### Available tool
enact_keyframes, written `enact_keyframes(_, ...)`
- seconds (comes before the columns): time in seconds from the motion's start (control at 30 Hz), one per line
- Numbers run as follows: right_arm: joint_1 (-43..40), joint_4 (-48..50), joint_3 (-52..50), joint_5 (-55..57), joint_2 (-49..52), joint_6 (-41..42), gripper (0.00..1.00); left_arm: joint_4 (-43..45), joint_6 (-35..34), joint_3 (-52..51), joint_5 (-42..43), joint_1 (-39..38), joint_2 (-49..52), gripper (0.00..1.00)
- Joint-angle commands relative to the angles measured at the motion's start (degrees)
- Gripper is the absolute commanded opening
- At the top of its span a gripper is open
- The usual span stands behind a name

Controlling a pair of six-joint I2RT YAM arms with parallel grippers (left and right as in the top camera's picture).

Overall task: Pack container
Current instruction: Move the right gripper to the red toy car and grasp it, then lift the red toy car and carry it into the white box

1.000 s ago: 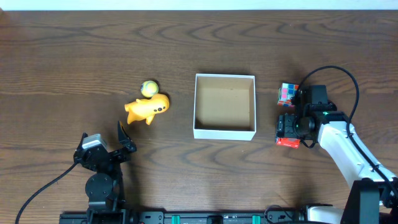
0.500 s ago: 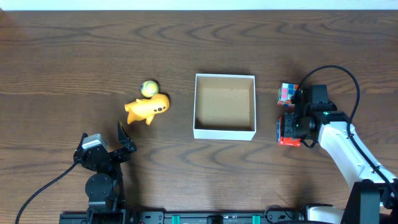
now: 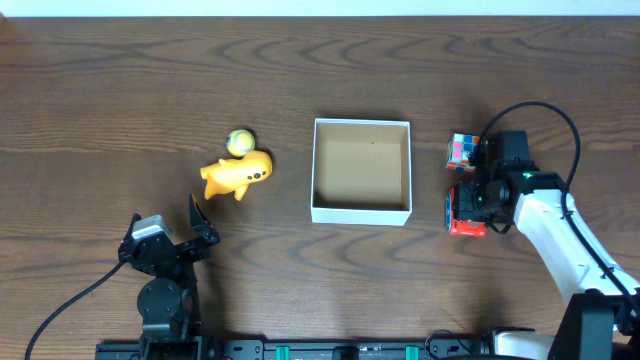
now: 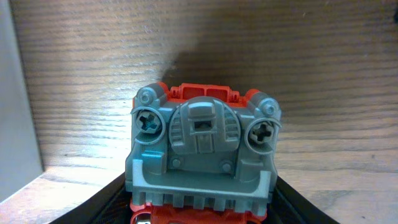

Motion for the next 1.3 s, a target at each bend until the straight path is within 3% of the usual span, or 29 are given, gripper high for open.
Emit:
enact_keyframes(0.0, -0.37, -0.98, 3.04, -0.81, 0.26, 0.50, 0.46, -0.92, 0.55, -1.70, -0.07, -0.11, -0.35, 0.98)
enact_keyframes(0.3, 2.27, -4.11, 8.50, -1.66, 0.24, 0.50, 0.43, -0.92, 0.55, -1.70, -0.07, -0.11, -0.35, 0.98)
enact_keyframes(0.7, 10.58, -11.80, 23.26, -1.66, 0.24, 1.07, 0.41, -0.92, 0.55, -1.70, -0.07, -0.11, -0.35, 0.98)
enact_keyframes(1.27, 24.72, -7.52, 27.36, -0.31, 0.42, 16.50, 0.40, -0.92, 0.55, -1.70, -0.07, -0.11, -0.35, 0.98)
